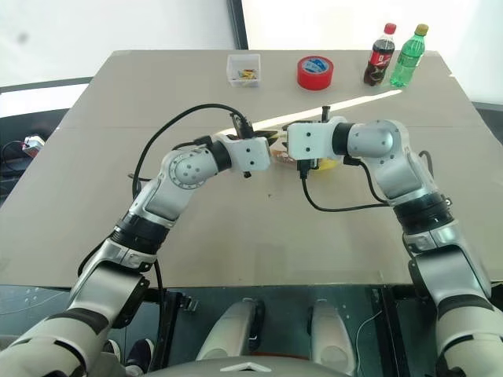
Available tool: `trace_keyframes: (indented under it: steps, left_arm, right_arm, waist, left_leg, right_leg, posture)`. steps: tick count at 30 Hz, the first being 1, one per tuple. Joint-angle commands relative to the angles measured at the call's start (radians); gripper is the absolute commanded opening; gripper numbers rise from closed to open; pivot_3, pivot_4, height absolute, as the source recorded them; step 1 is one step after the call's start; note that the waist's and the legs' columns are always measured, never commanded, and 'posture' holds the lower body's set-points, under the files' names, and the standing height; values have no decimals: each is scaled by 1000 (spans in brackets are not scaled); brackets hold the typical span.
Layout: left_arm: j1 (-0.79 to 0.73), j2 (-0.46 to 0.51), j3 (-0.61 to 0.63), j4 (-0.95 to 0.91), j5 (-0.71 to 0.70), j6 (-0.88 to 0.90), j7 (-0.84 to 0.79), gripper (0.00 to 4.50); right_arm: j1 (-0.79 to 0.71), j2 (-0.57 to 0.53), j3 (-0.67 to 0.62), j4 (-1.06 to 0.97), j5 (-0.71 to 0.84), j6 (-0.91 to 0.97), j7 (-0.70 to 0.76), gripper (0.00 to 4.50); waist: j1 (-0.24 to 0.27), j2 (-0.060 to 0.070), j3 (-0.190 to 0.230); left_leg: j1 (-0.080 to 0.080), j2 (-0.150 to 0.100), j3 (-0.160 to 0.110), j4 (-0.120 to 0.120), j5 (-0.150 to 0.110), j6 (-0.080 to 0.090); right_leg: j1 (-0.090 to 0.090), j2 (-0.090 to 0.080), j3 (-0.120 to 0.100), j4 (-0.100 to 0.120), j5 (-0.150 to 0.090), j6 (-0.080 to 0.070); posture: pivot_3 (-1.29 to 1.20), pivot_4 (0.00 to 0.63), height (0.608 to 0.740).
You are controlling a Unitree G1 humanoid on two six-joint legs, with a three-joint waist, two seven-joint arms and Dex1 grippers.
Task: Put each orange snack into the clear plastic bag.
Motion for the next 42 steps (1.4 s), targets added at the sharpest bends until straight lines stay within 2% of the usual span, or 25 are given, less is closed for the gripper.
trace_keyframes:
  steps: [1,2,16,30,42]
  left_arm:
    - [2,-1,7,-53,-10,-8,-1,0]
    - [2,-2,8,-53,-10,-7,-2,0]
    - [14,5,14,-46,-8,-13,1,0]
    - [2,28,31,14,-15,-43,22,0]
    - [-30,18,32,67,-13,-30,31,0]
  right_arm:
    - [-34,1,-16,-7,4,-20,-7,144]
    - [-34,1,-16,-5,4,-21,-7,11]
    - [-28,-15,-18,8,-11,-29,-4,11]
    - [31,-253,-78,102,-46,-32,-31,11]
    - [45,-284,-79,109,-85,-3,-76,11]
  waist:
    - [0,0,0]
    - [0,0,0]
    - [0,0,0]
    - [-1,0,0]
    - [0,0,0]
  left_leg:
    - [0,0,0,0,0,0]
    - [0,0,0,0,0,0]
    - [0,0,0,0,0,0]
    - [0,0,1,0,0,0]
    - [0,0,1,0,0,0]
  right_leg:
    - [0,0,0,0,0,0]
    - [0,0,0,0,0,0]
    - [0,0,0,0,0,0]
    - [0,0,0,0,0,0]
    - [0,0,1,0,0,0]
  posture:
    - [0,150,740]
    - [0,150,740]
    - [0,150,740]
    - [0,150,740]
    - [0,150,740]
